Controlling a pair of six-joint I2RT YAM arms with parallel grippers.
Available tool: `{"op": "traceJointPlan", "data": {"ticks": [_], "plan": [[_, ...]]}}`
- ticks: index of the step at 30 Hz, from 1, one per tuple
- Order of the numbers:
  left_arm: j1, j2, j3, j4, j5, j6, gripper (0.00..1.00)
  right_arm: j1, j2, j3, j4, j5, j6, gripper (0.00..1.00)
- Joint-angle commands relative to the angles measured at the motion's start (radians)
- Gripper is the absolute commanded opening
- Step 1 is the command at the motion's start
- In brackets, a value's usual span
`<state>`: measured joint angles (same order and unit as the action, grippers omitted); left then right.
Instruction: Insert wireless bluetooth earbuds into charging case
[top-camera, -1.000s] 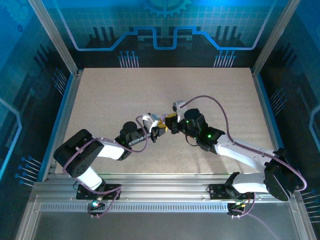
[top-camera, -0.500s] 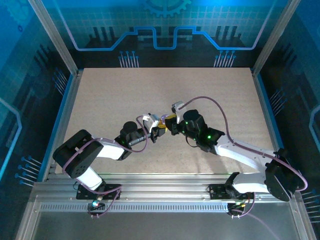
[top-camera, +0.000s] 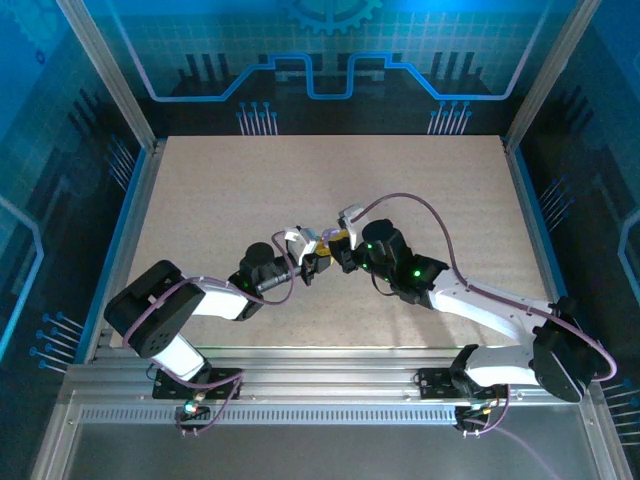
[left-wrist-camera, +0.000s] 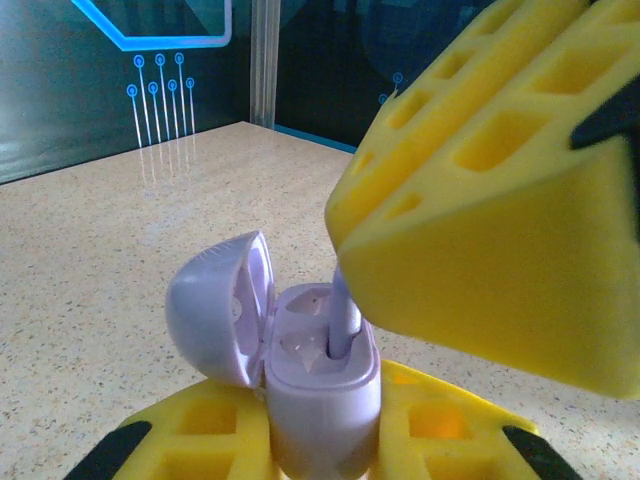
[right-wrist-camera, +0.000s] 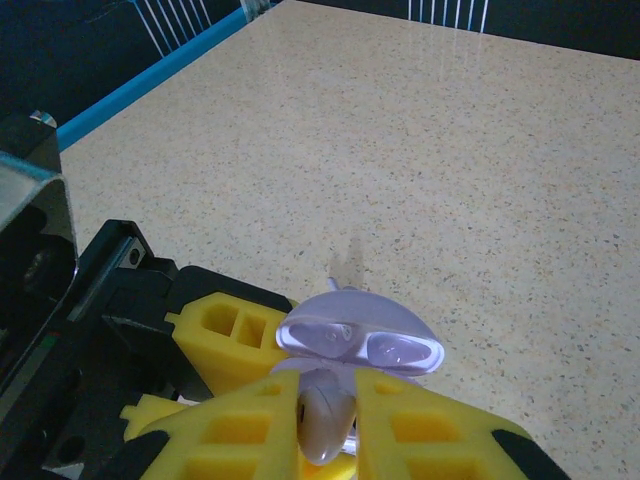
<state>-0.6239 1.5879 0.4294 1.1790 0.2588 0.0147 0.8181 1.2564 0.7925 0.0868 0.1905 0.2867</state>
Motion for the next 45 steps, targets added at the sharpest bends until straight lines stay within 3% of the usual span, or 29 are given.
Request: {"op": "traceJointPlan", "data": {"ticks": [1, 14, 27, 34, 45], "plan": [[-0.005, -0.046, 0.021, 0.072, 0.016, 0.034, 0.16, 0.010, 0.011, 0.001, -0.058, 0.007, -0.003, 0.19], [-0.004, -0.085, 0.005, 0.041, 0.016, 0.059, 0.16, 0.001, 0.038, -0.005, 0.028, -0.093, 0.067, 0.28], [-0.004, -0.089, 0.000, 0.035, 0.004, 0.065, 0.16, -0.113, -0.083, -0.072, 0.125, -0.304, 0.171, 0.45], [-0.005, -0.092, 0.000, 0.026, 0.000, 0.072, 0.16, -0.183, -0.156, -0.102, 0.140, -0.425, 0.243, 0.50], [-0.004, -0.106, 0.002, 0.004, 0.008, 0.112, 0.16, -0.272, -0.184, -0.052, -0.019, -0.591, 0.368, 0.49]]}}
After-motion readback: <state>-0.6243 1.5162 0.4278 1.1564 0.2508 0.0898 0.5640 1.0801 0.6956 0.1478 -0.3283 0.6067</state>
